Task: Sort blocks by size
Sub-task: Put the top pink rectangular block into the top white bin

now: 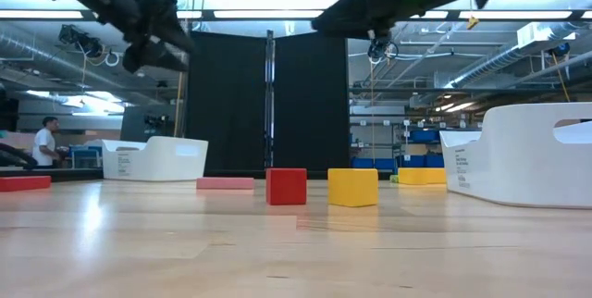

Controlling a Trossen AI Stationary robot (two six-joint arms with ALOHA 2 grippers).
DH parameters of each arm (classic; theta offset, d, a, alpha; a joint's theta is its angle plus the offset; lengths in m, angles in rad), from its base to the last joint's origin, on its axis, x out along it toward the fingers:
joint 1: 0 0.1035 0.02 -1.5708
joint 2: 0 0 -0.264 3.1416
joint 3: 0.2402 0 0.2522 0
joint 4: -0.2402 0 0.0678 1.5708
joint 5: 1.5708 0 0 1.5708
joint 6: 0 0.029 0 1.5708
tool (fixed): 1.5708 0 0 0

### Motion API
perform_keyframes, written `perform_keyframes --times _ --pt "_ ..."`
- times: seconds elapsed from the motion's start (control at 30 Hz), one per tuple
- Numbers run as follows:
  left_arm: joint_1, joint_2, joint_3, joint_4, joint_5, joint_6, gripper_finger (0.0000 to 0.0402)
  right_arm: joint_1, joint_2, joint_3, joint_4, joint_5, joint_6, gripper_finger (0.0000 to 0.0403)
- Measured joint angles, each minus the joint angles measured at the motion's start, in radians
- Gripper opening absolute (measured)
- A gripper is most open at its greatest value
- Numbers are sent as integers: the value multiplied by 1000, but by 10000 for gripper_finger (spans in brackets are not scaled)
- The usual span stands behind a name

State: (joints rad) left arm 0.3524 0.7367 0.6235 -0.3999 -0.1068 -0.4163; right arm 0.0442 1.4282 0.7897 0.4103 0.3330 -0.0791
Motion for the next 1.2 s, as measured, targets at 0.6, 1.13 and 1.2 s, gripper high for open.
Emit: perform_keyframes --times 0.6,1.13,1.2 --pt "-252 1 -37 -27 -161 -101 247 -3 124 89 13 -52 8 195" --pt "-323 2 -38 192 -163 -50 247 -85 125 129 -125 -168 61 194" --pt "-330 2 -38 211 -163 -39 247 -95 139 130 -123 -177 61 194"
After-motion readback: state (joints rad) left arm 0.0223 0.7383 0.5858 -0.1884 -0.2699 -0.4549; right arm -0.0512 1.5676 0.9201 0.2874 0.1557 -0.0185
